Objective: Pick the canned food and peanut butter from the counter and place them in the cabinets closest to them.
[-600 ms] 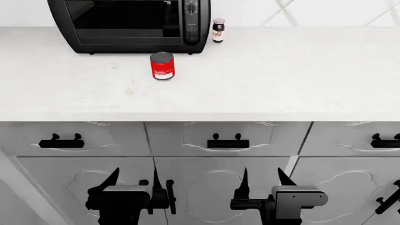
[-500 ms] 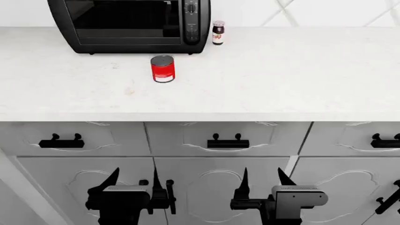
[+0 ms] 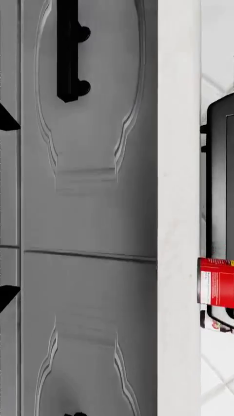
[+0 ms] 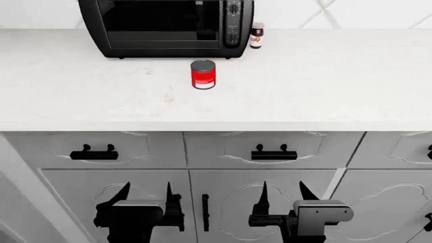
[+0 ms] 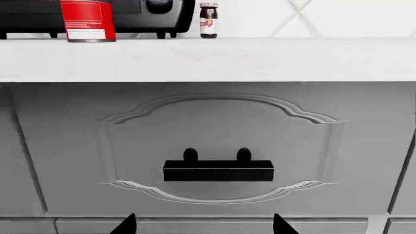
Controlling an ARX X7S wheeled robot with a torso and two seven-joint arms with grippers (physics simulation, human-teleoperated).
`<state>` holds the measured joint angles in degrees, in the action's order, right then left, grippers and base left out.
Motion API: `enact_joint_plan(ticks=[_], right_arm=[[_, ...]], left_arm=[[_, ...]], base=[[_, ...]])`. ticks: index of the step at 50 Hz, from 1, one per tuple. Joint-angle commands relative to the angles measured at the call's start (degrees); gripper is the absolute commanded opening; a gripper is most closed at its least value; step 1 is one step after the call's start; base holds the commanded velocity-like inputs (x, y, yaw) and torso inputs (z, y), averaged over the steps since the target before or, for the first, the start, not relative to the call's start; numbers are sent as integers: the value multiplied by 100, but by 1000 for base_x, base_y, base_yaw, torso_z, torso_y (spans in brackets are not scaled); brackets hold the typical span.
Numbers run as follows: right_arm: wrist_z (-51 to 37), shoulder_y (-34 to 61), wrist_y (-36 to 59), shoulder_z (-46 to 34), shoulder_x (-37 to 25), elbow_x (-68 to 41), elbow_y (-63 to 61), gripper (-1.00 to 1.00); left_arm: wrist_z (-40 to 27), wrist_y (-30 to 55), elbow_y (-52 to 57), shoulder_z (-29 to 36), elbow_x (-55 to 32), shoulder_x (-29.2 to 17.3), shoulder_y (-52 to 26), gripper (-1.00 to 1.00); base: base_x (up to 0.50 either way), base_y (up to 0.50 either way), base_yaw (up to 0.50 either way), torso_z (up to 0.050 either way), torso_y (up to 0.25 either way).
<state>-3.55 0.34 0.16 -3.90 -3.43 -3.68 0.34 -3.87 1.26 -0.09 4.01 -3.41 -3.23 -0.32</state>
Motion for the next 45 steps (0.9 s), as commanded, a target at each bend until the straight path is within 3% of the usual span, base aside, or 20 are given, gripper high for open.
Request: enact_joint_plan(ticks=[1, 9, 45], right_arm=[[-76, 2, -3, -129, -103, -116, -5, 100], [-139, 10, -9, -177, -145, -178, -5, 100], [-387, 51, -14, -362, -327, -445, 9, 100]], left_arm=[[-110, 25, -23, 118, -103, -105, -23, 100], [-165, 45, -19, 167, -177, -154, -34, 100], [-483, 65, -51, 453, -213, -372, -98, 100]], base=[[0, 500, 0, 0, 0], [1, 481, 0, 0, 0], [0, 0, 0, 50, 0]])
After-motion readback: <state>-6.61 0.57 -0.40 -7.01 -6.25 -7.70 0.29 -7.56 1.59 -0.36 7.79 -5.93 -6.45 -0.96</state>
